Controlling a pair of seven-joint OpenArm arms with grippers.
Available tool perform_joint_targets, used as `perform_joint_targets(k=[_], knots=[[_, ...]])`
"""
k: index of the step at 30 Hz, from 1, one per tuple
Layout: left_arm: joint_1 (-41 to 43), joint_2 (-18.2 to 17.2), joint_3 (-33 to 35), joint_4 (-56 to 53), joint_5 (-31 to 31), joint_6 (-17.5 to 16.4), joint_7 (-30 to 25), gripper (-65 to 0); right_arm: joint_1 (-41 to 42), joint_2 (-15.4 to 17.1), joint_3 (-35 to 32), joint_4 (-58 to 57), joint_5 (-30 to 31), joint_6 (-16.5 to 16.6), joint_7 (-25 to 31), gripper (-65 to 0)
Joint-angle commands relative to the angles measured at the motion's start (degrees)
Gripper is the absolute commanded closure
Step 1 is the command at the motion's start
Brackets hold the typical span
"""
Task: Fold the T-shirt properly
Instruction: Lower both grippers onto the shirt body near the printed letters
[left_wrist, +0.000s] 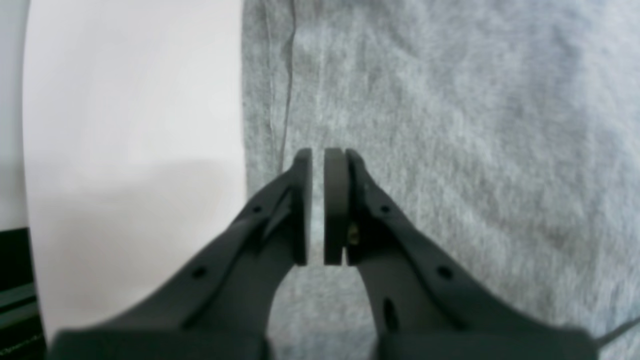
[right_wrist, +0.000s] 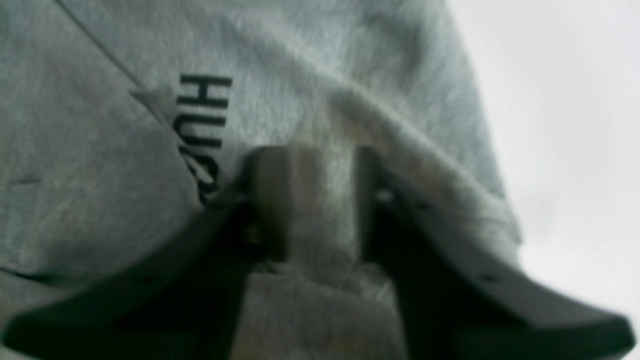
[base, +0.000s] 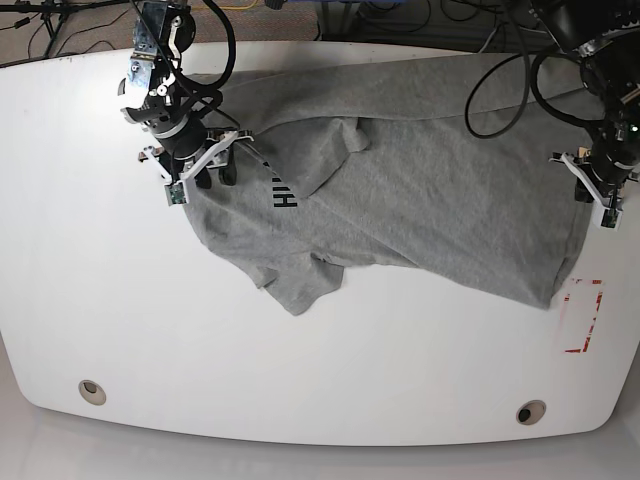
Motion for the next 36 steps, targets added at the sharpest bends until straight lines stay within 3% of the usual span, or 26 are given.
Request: perform_joint_targets(k=[1,10,19,25,36], knots=[[-0.56,0.66,0.29,0.71,1.21,0.1,-3.72,-2.1,0.61,0.42,0.14,-0.14,0.5,0.07,1.18,-7.6],[-0.47,1.28,4.86,0.62,2.97,0.1,-4.51,-1.9,0.7,2.79,0.22,-4.71,0.41,0.07,1.61,-9.8],[-0.56,1.37,5.13,0.62,3.06,0.1,-4.51,-1.9,2.72,6.66,0.22,-13.85,0.41,0.07,6.89,-10.1],[-0.56,1.28,5.13,0.71,3.15,0.1,-4.51,-2.1,5.88,9.91,0.22,-20.18,0.41,0.07,9.53,-10.1],[-0.73,1.28,5.74,0.62,3.15,0.1,-4.51,-2.2,12.39,15.8,0.31,-25.02,0.41,-0.11,9.61,-10.1]])
